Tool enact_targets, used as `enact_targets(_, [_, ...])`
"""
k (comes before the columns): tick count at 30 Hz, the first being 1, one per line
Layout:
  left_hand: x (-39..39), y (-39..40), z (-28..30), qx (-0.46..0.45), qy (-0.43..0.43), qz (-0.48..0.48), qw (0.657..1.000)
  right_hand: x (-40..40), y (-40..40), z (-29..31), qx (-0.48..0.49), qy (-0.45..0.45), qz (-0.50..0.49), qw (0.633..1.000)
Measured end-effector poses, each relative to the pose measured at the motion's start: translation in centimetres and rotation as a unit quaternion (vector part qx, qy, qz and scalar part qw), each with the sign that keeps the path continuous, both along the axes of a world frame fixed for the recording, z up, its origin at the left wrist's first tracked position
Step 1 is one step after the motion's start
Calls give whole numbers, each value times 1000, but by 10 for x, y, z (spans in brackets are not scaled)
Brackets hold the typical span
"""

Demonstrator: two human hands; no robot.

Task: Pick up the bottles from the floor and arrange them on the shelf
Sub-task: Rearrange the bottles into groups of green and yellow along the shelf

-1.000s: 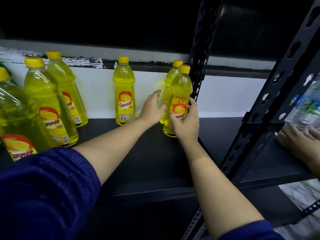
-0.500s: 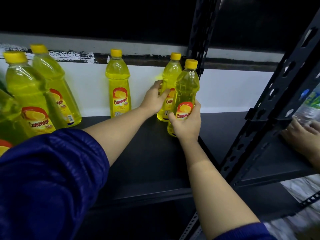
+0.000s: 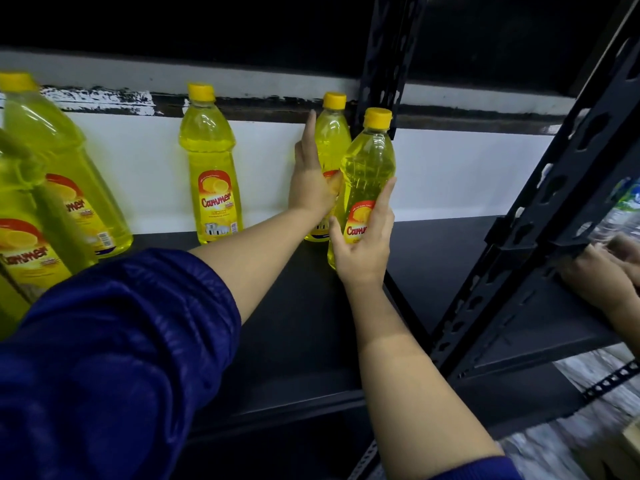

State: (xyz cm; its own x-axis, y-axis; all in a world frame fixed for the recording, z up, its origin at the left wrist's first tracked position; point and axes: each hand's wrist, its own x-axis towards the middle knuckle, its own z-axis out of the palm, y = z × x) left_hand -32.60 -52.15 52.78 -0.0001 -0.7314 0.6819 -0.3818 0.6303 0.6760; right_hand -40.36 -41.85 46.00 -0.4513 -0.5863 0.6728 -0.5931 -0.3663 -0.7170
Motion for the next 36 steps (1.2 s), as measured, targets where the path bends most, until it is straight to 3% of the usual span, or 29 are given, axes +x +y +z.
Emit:
enact_targets(18, [61,59,-19,-67,3,-59,996,-1,4,-5,-13,8,-11,1000])
enact_targets(24, [115,91,-19,-73,7,-27,997,15,19,-1,10,42,49,998])
enact_targets(30, [168,101,-20,-62,13,3,998,42,28,3,40,121,29,991])
enact_targets(36, [194,104,-32,-79,-69,70,992,78,32,5,51,149,56,986])
